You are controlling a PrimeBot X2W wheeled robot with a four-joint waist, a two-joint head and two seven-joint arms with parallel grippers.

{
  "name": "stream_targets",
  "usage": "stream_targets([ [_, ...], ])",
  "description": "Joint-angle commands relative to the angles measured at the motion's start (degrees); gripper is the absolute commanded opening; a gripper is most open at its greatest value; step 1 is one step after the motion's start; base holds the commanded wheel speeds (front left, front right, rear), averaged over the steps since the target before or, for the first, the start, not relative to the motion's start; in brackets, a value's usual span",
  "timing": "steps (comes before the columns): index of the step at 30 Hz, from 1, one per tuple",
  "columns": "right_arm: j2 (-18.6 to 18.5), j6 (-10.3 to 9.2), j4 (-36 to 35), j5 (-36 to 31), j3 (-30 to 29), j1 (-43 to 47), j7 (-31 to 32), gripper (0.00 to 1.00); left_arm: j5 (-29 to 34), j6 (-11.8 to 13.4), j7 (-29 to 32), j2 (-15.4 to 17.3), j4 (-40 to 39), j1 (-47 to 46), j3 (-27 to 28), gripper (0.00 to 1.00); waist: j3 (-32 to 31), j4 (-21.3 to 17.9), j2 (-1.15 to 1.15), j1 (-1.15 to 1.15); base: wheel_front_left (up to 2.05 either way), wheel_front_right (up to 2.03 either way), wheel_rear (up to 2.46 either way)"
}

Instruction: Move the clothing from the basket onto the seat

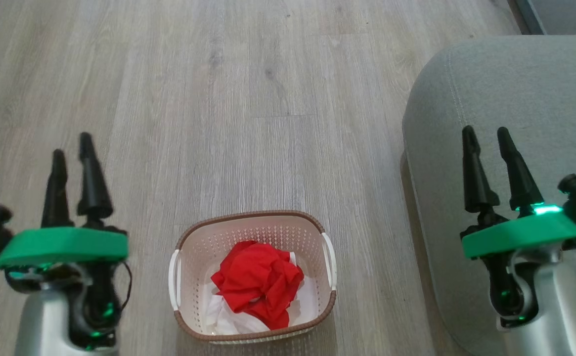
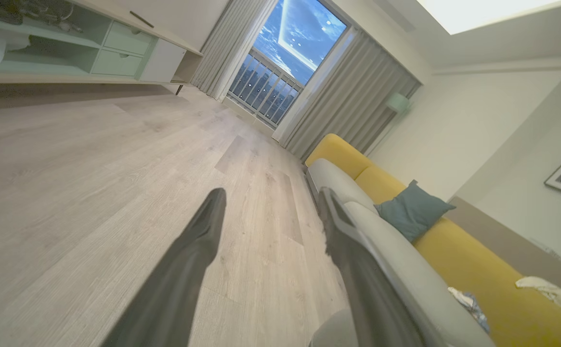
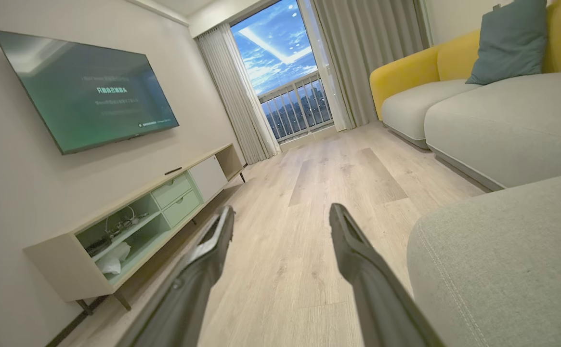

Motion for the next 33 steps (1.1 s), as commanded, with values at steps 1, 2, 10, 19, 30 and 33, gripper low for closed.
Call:
stream_targets([
  [1,-1.0,0.0,-2.51,-2.18,1.28,-3.13,-0.94,1.0,2.73,0.47,-0.63,0.64,-2.87,-3.03,0.18,1.0,-0.02,0.0,0.0,0.0,0.0,0.0,0.0],
  [2,-1.13,0.0,-2.54,-3.11,1.56,-3.2,-1.11,1.0,4.37,0.92,-0.8,0.64,-3.01,-2.96,-0.6,1.0,-0.02,0.01,0.0,0.0,0.0,0.0,0.0],
  [10,-1.48,0.0,-1.25,-8.98,3.44,-2.84,-2.46,1.0,15.82,6.57,-2.14,3.73,-1.72,-2.65,-10.18,1.0,-0.15,0.03,0.0,0.0,0.0,0.0,0.0],
  [19,-0.97,0.0,5.5,-10.0,4.14,-1.91,-3.99,1.0,21.0,15.44,-3.65,8.55,3.26,-3.49,-21.89,1.0,-0.53,-0.26,0.0,0.0,0.0,0.0,0.0],
  [30,-0.51,0.0,10.25,-16.68,4.63,-2.53,-6.03,1.0,25.46,16.74,-5.66,8.54,8.08,-3.04,-25.13,1.0,-0.9,-0.74,0.0,0.0,0.0,0.0,0.0],
  [33,-0.46,0.0,10.63,-17.36,4.79,-2.69,-6.37,1.0,26.23,16.37,-5.99,7.95,7.9,-2.77,-24.43,1.0,-0.88,-0.77,0.0,0.0,0.0,0.0,0.0],
])
